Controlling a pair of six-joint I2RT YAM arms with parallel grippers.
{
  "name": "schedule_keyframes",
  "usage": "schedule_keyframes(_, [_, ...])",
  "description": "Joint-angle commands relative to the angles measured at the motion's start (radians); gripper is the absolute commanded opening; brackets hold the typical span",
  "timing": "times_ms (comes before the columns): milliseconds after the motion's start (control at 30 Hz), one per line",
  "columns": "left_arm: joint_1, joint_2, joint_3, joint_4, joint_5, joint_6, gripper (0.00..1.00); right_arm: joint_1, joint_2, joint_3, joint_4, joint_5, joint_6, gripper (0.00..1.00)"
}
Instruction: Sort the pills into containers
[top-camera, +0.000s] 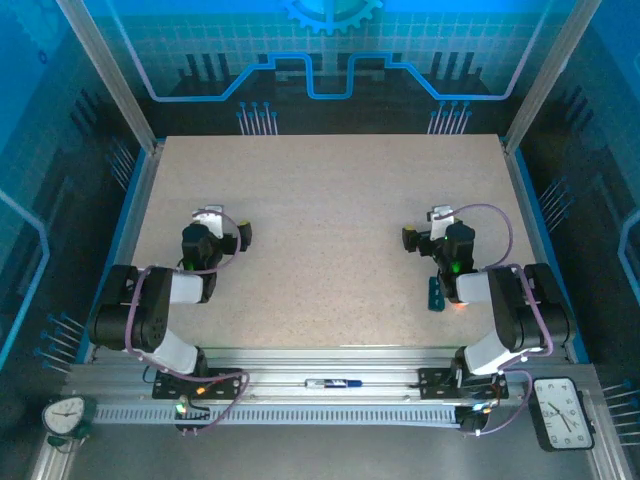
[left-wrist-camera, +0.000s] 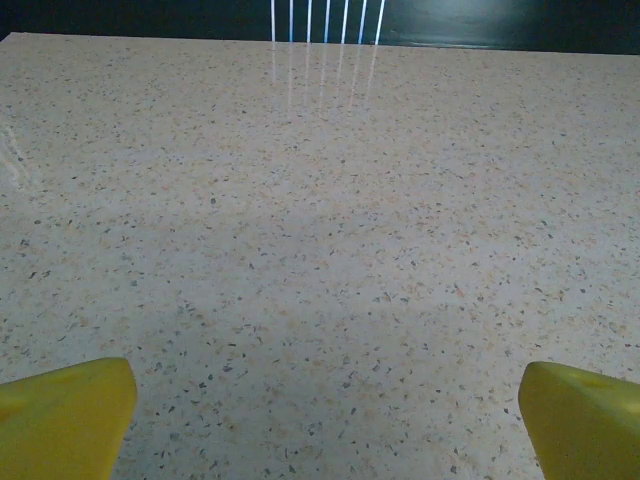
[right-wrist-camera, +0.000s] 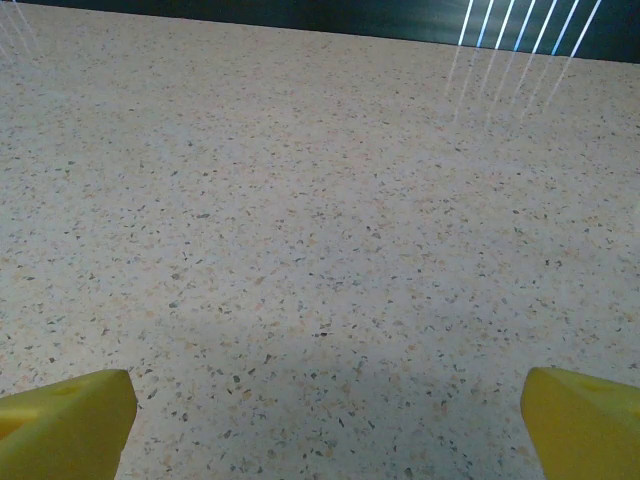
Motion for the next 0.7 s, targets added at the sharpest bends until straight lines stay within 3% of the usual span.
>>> schedule_keyframes(0, [-0.007,0.005,0.016,0.001,0.009,-0.009,0.99,-0.013,-0.006,0.019,0.015,-0.007,-0.015,1.0])
schedule_keyframes(667, [-0.007,0.005,0.011,0.008,0.008,-0.009,0.99,-0.013,-0.007,0.018,0.016,-0.007,-0.016,1.0])
